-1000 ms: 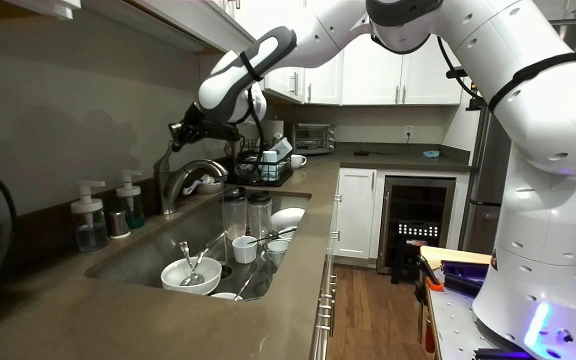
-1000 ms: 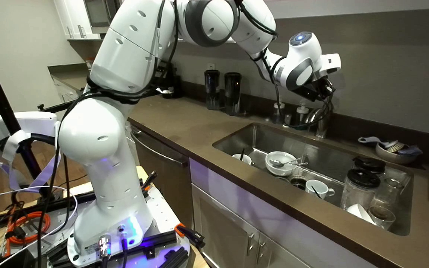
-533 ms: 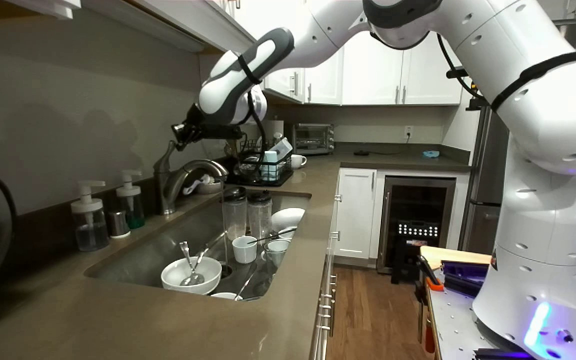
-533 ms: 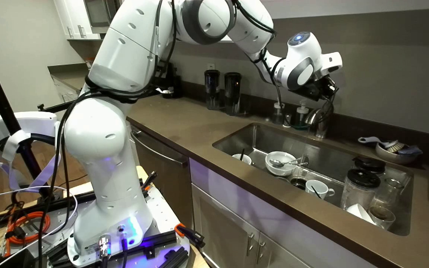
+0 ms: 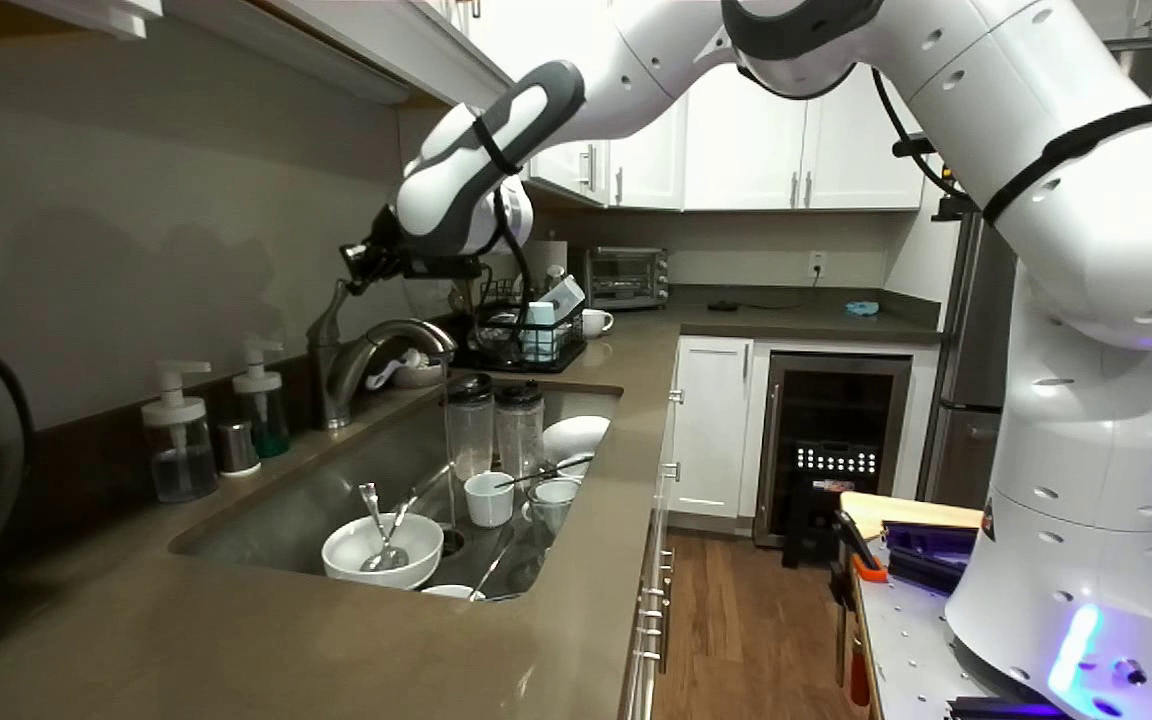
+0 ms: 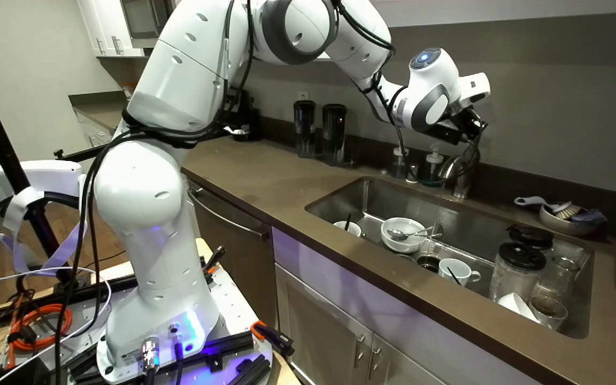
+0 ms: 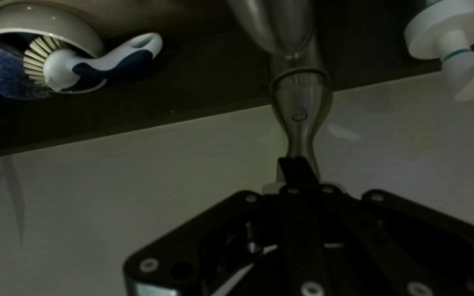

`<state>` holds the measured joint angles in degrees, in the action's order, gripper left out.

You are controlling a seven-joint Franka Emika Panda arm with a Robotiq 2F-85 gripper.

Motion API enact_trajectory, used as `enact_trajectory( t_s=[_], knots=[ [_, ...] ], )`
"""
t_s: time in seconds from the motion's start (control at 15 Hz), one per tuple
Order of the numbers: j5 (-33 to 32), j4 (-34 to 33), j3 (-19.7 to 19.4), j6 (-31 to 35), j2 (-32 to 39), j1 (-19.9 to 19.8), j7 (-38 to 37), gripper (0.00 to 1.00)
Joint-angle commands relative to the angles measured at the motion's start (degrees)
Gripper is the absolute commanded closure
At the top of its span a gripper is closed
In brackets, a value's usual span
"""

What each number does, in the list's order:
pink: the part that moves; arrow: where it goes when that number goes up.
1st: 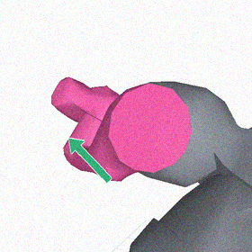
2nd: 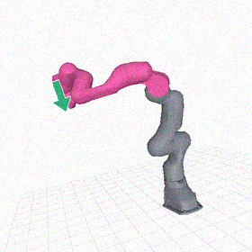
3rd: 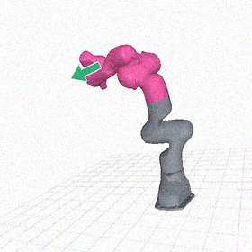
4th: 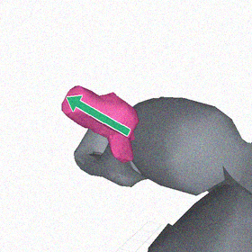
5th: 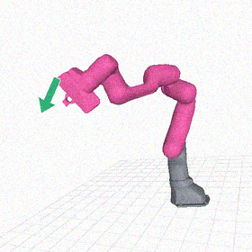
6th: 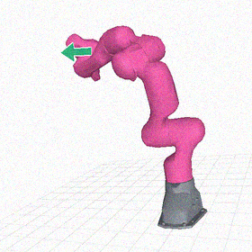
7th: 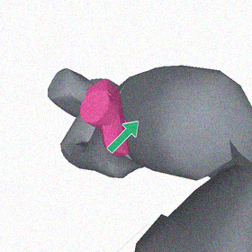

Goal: Open the tap

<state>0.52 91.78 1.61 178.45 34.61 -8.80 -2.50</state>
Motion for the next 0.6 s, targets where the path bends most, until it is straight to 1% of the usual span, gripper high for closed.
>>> enact_trajectory(
  t_s=[0.0, 0.13, 0.27, 0.33, 0.4, 0.53],
  knots=[
    [0.69, -0.79, -2.21, 4.31, 0.83, 1.6, 0.31, 0.97],
    [0.99, -0.92, -2.24, 5.65, 1.12, 1.57, 0.15, 0.97],
    [1.13, -0.95, -1.48, 6.09, 1.12, 1.06, 0.22, 0.97],
    [1.04, -1.01, -1.92, 5.81, 1.05, 1.36, 0.13, 0.97],
    [0.77, -1.07, -3.21, 5.69, 1.12, 2.06, 0.04, 0.97],
    [-0.33, -0.91, -7.55, 5.18, 0.97, 5.0, -1.63, 0.97]
  ],
)
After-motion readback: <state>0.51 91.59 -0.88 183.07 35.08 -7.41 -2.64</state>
